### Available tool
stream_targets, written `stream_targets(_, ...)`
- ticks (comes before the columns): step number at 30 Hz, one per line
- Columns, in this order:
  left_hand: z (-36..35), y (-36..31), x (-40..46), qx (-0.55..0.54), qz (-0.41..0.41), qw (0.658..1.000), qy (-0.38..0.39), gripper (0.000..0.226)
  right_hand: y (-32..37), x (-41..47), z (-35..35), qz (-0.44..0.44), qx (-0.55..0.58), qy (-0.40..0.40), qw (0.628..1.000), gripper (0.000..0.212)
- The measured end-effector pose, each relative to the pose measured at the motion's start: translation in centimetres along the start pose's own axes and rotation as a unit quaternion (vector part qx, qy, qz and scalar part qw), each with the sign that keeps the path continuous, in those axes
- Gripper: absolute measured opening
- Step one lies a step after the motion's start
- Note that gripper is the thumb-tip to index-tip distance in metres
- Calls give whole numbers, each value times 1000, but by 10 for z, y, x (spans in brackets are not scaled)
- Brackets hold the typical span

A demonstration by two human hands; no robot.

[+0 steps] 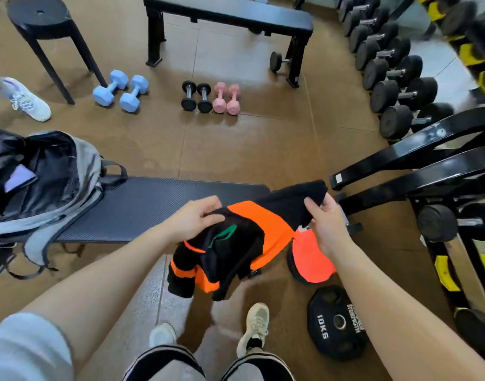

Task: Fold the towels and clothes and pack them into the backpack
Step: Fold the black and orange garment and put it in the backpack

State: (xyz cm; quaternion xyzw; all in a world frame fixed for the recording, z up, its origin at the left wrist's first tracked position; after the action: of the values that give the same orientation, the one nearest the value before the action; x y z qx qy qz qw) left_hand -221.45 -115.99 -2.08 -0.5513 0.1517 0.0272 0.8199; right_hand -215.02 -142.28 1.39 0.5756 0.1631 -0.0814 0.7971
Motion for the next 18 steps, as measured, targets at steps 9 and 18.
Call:
stream_targets(9,-96,-109,37,123,-219,968,-9,10,13,23,47,139,-290,386,865,28)
stream_targets(18,-134,-72,44,12,10,999,-35,26,7,44,68,248,-270,359,858,14)
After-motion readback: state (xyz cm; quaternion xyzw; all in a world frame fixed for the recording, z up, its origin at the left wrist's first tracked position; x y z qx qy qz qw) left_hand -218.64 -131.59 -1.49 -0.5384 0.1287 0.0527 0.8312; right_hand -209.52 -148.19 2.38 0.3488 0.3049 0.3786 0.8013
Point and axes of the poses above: each hand's wrist, its own x-axis towards the middle knuckle, its own z-axis out of the back of the hand, y = z × x, the point moved 2 cm from there along x, towards the middle knuckle, and after that the axes turned 11 degrees about -x, right-handed, at the moved point
